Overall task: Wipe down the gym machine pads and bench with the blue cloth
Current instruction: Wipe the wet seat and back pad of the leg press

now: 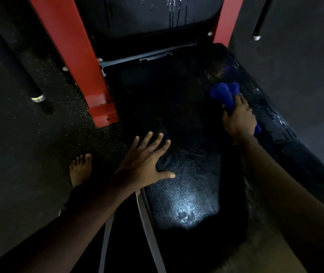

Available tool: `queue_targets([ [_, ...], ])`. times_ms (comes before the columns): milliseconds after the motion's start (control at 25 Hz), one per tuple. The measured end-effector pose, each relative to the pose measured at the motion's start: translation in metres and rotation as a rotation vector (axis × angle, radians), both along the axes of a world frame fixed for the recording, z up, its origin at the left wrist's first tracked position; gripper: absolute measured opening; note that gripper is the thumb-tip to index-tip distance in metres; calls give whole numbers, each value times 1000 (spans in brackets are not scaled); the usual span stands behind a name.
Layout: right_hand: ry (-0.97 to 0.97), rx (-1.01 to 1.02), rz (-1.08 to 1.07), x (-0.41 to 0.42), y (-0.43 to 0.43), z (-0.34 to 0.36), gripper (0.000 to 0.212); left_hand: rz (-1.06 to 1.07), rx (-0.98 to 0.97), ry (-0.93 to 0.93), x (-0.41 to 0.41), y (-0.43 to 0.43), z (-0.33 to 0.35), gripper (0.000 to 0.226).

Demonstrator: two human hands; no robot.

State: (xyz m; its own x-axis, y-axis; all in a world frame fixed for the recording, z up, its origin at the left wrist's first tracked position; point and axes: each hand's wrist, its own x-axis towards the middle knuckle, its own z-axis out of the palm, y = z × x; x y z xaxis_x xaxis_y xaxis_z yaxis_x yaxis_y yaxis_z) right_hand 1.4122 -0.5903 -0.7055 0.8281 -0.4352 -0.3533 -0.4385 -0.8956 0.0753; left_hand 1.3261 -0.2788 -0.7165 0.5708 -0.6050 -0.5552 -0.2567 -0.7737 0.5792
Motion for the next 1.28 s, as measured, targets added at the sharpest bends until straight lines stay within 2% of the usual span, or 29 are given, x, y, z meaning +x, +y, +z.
queue_targets([
  [80, 6, -18, 55, -8, 41, -2, 52, 30, 85, 7, -8, -19, 10, 121],
  [200, 78, 212, 340, -64, 89, 16, 59, 72, 130, 11, -12, -33, 16, 126],
  [280, 62, 277, 447, -78, 74, 26, 63, 70, 132, 12, -10, -32, 16, 125],
  [360, 8, 146, 368, -50, 40, 14, 61, 62, 123, 10, -10, -31, 15, 124],
  [480, -29, -17, -6, 19, 8, -10, 62, 54, 107, 9, -14, -28, 14, 123],
  [560, -53, -29, -133, 45, 34, -21, 66, 50, 93, 19, -13, -25, 12, 122],
  [600, -35, 13, -106, 46, 60, -25, 65, 54, 91, 25, -12, -26, 12, 122],
  [640, -1, 92, -1, 42, 91, -28, 64, 58, 99, 22, -12, -27, 13, 122],
  [760, 96, 282, 488, 5, 167, -32, 64, 34, 137, 30, -9, -28, 17, 122],
  [840, 64, 320, 611, 15, 162, -38, 62, 34, 126, 53, -7, -29, 19, 122],
  [920, 58, 270, 543, 46, 145, -55, 60, 58, 108, 62, -7, -28, 18, 123],
  [1000, 53, 187, 327, 85, 135, -74, 59, 79, 95, 50, -10, -29, 18, 124],
  [1080, 31, 175, 121, 115, 151, -86, 57, 65, 94, 25, -12, -28, 17, 121],
  [1120, 32, 181, 110, 122, 170, -88, 57, 42, 89, 28, -11, -27, 16, 119],
  [1280, 168, 278, 560, 99, 250, -84, 58, -2, 106, 40, -9, -27, 14, 114],
])
